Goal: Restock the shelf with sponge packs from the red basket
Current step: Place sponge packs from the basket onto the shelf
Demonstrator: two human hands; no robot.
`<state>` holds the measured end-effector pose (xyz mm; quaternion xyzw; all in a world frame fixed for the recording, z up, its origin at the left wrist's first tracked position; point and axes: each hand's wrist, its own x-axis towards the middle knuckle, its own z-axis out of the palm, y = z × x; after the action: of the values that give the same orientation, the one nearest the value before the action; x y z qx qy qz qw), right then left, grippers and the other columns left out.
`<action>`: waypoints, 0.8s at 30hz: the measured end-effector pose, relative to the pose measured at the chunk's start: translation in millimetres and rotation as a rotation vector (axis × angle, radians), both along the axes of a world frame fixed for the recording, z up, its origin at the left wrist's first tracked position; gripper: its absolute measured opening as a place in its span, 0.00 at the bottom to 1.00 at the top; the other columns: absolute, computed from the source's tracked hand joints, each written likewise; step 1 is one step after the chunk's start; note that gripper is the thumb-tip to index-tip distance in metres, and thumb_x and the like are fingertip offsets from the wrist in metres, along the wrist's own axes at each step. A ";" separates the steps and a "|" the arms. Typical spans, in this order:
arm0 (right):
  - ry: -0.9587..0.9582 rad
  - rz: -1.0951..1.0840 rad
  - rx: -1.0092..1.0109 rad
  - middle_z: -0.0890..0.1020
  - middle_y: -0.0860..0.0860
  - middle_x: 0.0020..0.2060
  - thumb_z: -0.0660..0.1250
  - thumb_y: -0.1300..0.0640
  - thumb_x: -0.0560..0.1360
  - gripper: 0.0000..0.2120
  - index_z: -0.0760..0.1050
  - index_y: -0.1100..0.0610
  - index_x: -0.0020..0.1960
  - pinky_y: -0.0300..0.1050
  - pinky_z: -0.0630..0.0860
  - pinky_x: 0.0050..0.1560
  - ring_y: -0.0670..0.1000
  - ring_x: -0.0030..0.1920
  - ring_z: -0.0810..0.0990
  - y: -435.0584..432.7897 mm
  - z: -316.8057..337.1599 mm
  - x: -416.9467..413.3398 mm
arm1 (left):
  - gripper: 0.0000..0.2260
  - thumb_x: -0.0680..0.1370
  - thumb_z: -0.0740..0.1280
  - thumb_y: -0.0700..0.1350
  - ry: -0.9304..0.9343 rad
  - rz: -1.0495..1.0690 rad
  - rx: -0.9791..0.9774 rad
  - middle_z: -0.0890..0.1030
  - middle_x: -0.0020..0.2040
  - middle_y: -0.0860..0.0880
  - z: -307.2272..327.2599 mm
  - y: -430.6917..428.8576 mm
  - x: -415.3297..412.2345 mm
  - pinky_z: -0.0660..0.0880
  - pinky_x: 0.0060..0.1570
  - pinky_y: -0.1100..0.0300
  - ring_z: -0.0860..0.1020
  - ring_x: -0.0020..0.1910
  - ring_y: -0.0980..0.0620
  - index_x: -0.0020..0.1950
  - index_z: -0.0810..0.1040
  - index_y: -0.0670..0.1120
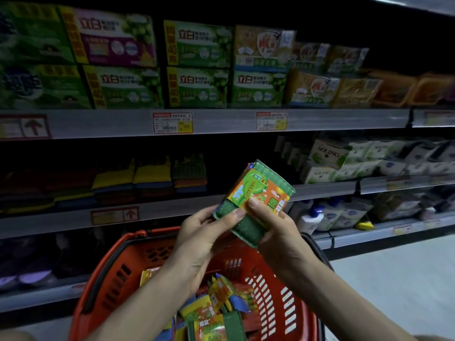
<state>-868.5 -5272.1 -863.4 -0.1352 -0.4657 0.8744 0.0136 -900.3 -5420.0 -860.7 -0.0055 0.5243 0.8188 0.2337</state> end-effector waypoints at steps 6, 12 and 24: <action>-0.012 -0.079 0.044 0.84 0.64 0.57 0.77 0.53 0.69 0.29 0.77 0.67 0.65 0.58 0.80 0.62 0.64 0.58 0.84 3.6 1.1 -2.2 | 0.17 0.72 0.75 0.43 0.010 -0.027 -0.017 0.87 0.51 0.39 -0.4 8.8 -0.2 0.83 0.44 0.59 0.87 0.49 0.45 0.58 0.84 0.39; -0.015 -0.072 0.071 0.84 0.66 0.57 0.77 0.51 0.70 0.29 0.78 0.67 0.64 0.61 0.79 0.63 0.66 0.58 0.84 5.9 -0.3 -6.6 | 0.19 0.69 0.76 0.47 -0.007 -0.019 -0.031 0.87 0.50 0.39 -2.4 12.0 -2.4 0.82 0.43 0.57 0.87 0.48 0.45 0.57 0.85 0.39; -0.080 0.150 0.337 0.84 0.60 0.61 0.78 0.40 0.68 0.35 0.78 0.59 0.68 0.63 0.74 0.69 0.62 0.62 0.83 31.7 -1.2 -49.2 | 0.18 0.72 0.78 0.49 -0.026 0.126 -0.156 0.88 0.48 0.47 -7.9 11.4 -22.9 0.82 0.43 0.59 0.87 0.45 0.53 0.59 0.84 0.46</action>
<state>-917.7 -5240.4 -864.6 -0.1306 -0.6147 0.7764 -0.0477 -923.1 -5408.5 -868.5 -0.0673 0.5820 0.7884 0.1875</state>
